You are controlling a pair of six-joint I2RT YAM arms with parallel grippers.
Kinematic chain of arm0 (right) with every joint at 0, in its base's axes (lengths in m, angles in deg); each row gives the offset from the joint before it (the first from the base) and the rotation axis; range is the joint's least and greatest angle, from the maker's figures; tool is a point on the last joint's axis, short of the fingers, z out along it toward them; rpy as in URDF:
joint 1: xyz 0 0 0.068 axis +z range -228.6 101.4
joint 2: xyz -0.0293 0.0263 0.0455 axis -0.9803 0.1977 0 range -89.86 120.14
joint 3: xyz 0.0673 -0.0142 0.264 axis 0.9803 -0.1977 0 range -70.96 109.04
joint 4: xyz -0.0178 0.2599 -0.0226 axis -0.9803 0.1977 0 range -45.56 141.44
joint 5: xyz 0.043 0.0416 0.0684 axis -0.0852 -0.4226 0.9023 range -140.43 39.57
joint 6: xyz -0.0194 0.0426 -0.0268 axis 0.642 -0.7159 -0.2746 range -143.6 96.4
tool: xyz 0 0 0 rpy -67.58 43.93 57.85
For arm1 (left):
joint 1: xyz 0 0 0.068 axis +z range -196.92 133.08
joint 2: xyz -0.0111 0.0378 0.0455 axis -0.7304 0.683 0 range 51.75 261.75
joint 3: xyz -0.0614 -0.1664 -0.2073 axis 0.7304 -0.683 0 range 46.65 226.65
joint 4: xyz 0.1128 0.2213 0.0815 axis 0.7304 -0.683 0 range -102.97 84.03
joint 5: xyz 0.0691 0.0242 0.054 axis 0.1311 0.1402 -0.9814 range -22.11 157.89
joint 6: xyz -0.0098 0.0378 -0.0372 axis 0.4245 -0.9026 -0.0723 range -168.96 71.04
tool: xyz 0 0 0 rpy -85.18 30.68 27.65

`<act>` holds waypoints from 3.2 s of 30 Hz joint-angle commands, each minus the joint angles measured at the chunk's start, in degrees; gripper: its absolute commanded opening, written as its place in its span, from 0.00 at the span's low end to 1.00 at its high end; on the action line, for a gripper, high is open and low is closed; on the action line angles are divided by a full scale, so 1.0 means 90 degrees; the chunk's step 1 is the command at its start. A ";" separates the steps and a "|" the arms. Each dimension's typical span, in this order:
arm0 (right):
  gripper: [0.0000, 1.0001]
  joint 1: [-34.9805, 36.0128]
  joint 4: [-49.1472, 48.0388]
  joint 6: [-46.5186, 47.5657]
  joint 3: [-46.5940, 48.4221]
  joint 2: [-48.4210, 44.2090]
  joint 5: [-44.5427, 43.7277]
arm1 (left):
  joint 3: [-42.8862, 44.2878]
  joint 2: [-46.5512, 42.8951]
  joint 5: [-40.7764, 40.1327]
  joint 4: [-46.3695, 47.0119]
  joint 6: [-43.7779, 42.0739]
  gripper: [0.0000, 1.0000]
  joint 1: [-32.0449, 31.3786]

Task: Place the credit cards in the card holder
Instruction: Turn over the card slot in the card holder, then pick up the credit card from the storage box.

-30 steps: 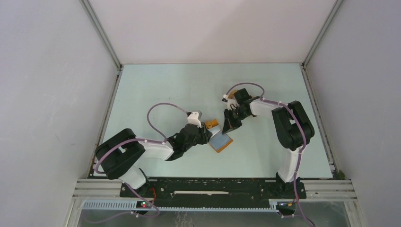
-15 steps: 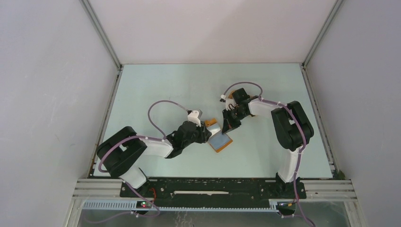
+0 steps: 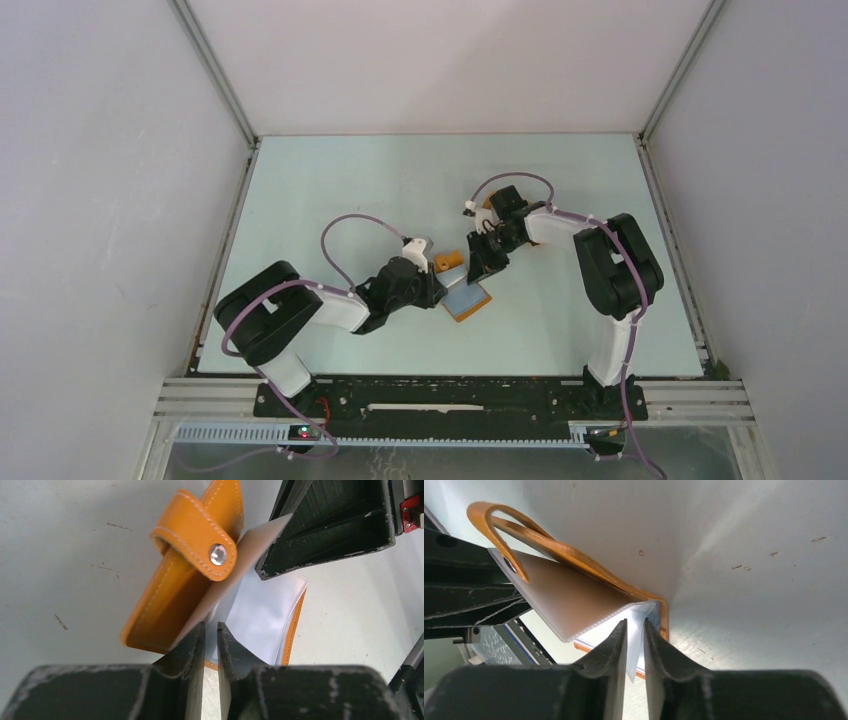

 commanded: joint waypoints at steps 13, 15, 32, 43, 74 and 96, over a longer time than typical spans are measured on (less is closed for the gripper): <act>0.35 -0.0480 0.0330 0.1110 0.0113 -0.1918 -0.0400 | -0.0184 0.0187 0.0400 0.0570 0.0001 0.19 -0.0002; 0.35 -0.0490 0.0170 0.1375 0.0026 -0.2384 -0.0768 | -0.0165 0.0221 0.0451 0.0618 0.0019 0.19 0.0001; 0.91 -0.1678 -0.0379 0.1086 0.0856 -0.2682 0.0284 | -0.0051 0.0176 0.0457 0.0686 -0.0233 0.21 0.0003; 0.77 -0.2176 -0.0612 -0.1842 0.1750 -0.0472 -0.1164 | -0.0154 0.0272 0.0576 0.0995 -0.0198 0.21 0.0001; 0.68 -0.2330 -0.0958 -0.3341 0.2377 0.1446 -0.0781 | -0.0329 0.0227 0.0532 0.1155 -0.0101 0.21 -0.0026; 0.65 -0.2284 -0.2097 -0.4242 0.2166 0.1523 0.0679 | -0.0300 0.0264 0.0502 0.1165 -0.0042 0.21 -0.0056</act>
